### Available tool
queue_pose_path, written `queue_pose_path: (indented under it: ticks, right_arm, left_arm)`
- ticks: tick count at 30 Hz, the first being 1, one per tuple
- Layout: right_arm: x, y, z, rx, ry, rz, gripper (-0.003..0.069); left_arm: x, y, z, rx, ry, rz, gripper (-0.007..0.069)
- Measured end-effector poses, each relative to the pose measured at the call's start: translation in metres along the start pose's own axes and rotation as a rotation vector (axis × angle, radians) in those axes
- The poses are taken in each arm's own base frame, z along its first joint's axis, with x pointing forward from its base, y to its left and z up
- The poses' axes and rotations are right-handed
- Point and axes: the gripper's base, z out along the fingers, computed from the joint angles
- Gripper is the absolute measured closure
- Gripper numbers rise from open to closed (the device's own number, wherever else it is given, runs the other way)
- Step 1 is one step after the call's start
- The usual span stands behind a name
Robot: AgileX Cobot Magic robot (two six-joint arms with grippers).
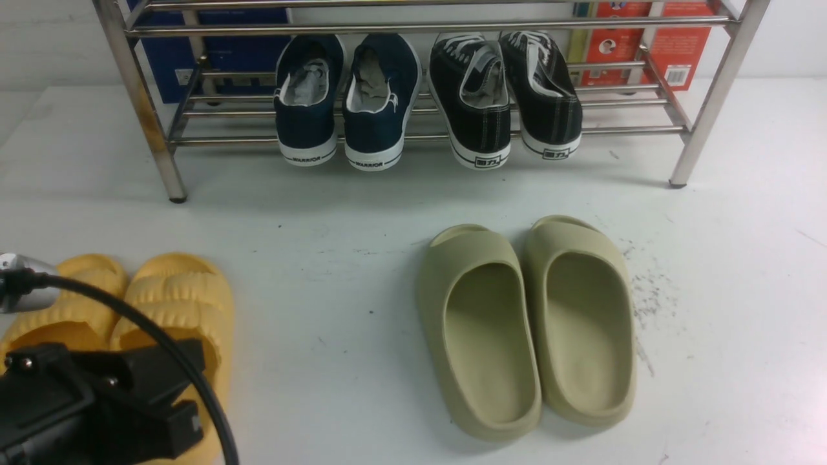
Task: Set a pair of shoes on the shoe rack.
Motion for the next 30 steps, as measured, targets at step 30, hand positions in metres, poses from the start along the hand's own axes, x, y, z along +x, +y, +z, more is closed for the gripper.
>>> queue_pose_path:
  ticks: [30]
  right_arm:
    - [0.0,0.0,0.0,0.0,0.0,0.0,0.0412]
  left_arm:
    - [0.101,0.071,-0.022,-0.312,-0.31,-0.111,0.0638]
